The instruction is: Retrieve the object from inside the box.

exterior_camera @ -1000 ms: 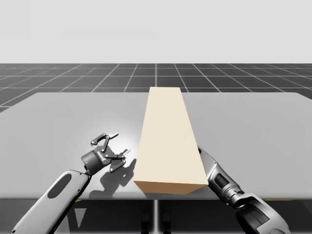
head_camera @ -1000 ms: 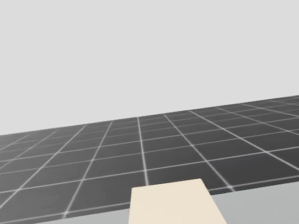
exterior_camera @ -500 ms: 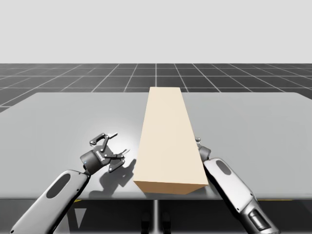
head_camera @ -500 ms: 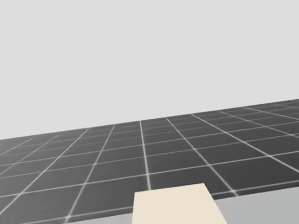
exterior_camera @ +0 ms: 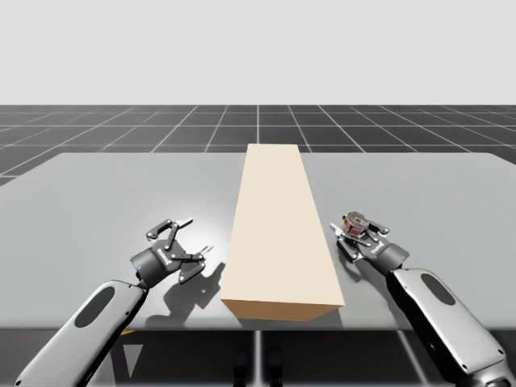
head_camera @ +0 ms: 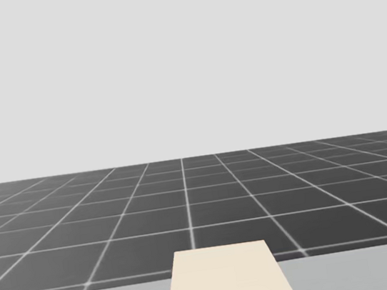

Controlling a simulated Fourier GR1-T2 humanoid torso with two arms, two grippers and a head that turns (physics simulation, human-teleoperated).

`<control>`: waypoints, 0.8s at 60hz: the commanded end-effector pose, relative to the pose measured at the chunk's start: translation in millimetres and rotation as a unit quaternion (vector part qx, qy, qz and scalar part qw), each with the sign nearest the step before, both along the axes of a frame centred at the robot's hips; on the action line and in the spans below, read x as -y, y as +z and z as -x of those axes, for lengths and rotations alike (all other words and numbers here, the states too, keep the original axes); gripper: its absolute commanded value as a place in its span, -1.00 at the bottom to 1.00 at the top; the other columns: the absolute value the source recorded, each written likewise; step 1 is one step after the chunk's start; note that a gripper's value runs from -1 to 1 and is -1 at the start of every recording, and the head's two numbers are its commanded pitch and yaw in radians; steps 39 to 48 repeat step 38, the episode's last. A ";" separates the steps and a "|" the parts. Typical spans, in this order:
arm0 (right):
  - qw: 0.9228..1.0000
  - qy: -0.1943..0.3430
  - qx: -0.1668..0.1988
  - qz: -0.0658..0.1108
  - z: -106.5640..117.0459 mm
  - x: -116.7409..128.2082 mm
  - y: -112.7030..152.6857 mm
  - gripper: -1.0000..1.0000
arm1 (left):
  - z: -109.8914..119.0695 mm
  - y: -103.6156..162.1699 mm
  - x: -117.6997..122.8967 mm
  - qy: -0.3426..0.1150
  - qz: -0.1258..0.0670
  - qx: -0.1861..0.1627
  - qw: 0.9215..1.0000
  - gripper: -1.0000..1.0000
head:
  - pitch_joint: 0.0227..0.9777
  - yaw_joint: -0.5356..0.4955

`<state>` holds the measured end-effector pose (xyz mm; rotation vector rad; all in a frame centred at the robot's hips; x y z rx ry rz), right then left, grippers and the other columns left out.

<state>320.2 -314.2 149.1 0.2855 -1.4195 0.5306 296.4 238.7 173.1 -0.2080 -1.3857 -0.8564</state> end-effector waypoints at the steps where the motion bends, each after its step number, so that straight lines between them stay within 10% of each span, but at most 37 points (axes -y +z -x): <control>1: 0.996 -0.068 0.055 -0.005 -21.7 20.3 36.3 1.00 | -0.4 0.3 -1.0 0.002 0.001 0.000 1.000 -1.00 | -0.82 -0.05; 37: 0.967 -0.146 0.201 -0.046 -47.3 -25.2 196.3 1.00 | -1.2 2.7 -4.0 0.007 0.010 0.004 1.000 -1.00 | -0.84 -0.04; 48: 0.966 -0.149 0.205 -0.048 -46.8 -25.8 198.7 1.00 | -1.2 2.7 -4.1 0.007 0.010 0.004 1.000 -1.00 | -0.84 -0.04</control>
